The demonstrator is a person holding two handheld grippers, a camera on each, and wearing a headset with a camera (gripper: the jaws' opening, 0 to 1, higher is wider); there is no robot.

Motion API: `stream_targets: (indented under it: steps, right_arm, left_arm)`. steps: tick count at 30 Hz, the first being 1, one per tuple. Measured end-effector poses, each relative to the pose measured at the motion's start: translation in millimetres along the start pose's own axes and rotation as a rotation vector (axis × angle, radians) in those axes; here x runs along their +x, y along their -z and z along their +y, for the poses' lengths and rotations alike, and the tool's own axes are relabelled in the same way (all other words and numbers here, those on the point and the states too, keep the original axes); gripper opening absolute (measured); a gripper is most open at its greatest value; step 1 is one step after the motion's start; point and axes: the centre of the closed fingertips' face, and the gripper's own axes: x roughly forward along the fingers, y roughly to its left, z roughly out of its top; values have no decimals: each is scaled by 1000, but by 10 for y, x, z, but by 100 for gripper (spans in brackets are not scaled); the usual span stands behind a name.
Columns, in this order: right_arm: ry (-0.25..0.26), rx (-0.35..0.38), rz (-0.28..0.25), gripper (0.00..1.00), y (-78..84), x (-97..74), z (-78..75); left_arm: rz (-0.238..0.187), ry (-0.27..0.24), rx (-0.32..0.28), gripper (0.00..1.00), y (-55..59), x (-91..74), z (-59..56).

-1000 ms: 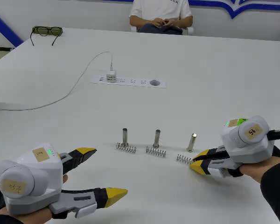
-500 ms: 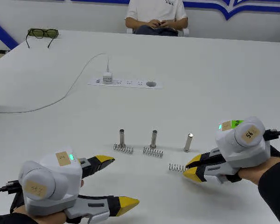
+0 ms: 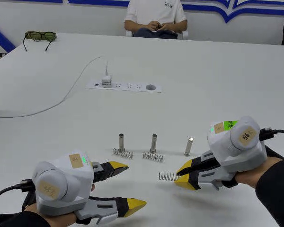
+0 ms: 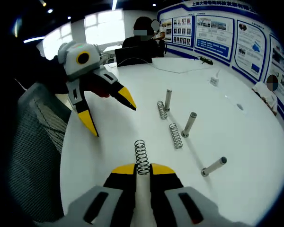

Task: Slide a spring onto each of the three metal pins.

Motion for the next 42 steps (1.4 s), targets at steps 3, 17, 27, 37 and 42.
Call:
stream_targets:
  steps: [3, 17, 27, 37, 42]
  right_arm:
    - [-26, -18, 5, 12, -42, 31, 67]
    - [-119, -86, 18, 12, -195, 94, 343]
    - [-146, -110, 29, 12, -243, 120, 434]
    - [-155, -110, 24, 12, -321, 78, 495]
    - [-155, -120, 2, 12, -430, 46, 527]
  left_arm:
    - [4, 12, 18, 48, -2, 26, -31]
    - [-3, 68, 43, 33, -59, 63, -178]
    - [3, 92, 85, 22, -46, 86, -256]
    - [11, 90, 116, 14, -26, 104, -262]
    - [9, 89, 122, 12, -33, 103, -263]
